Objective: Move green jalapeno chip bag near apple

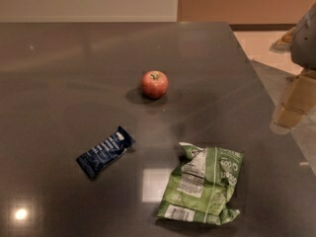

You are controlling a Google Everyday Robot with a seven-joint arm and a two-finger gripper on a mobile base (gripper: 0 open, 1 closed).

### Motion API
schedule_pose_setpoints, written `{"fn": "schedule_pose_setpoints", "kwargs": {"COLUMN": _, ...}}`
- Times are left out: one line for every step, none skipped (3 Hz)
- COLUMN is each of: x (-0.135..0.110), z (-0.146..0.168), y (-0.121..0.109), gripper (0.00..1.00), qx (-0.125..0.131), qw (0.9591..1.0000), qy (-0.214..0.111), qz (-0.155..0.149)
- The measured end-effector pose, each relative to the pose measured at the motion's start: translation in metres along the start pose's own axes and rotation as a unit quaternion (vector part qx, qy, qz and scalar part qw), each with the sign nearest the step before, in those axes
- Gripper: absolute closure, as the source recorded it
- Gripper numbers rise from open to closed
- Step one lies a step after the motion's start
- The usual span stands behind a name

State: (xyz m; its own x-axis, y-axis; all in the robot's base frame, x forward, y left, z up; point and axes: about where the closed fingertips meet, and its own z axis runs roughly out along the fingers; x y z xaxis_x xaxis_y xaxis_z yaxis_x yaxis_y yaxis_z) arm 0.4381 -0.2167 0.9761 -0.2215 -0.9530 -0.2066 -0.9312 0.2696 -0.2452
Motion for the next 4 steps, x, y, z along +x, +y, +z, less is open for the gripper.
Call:
{"fn": "schedule_pose_setpoints", "kwargs": {"x": 0.0, "z": 0.0, "y": 0.0, "gripper": 0.0, "qx": 0.0, "qw": 1.0, "qy": 0.0, "qz": 0.0}}
{"fn": "schedule_pose_setpoints", "kwargs": {"x": -0.003, "z": 0.005, "y": 0.016, "gripper": 0.0, "qx": -0.016, "qw": 0.9995, "qy": -0.006, "qz": -0.028}}
{"fn": "schedule_pose_setpoints", "kwargs": {"x": -0.008, "z": 0.026, "y": 0.043, "gripper": 0.0, "qx": -0.048, "qw": 0.996, "qy": -0.027, "qz": -0.07}}
{"fn": "schedule_pose_setpoints", "kwargs": {"x": -0.016, "z": 0.054, "y": 0.064, "gripper": 0.0, "qx": -0.083, "qw": 0.9897, "qy": -0.051, "qz": -0.105}}
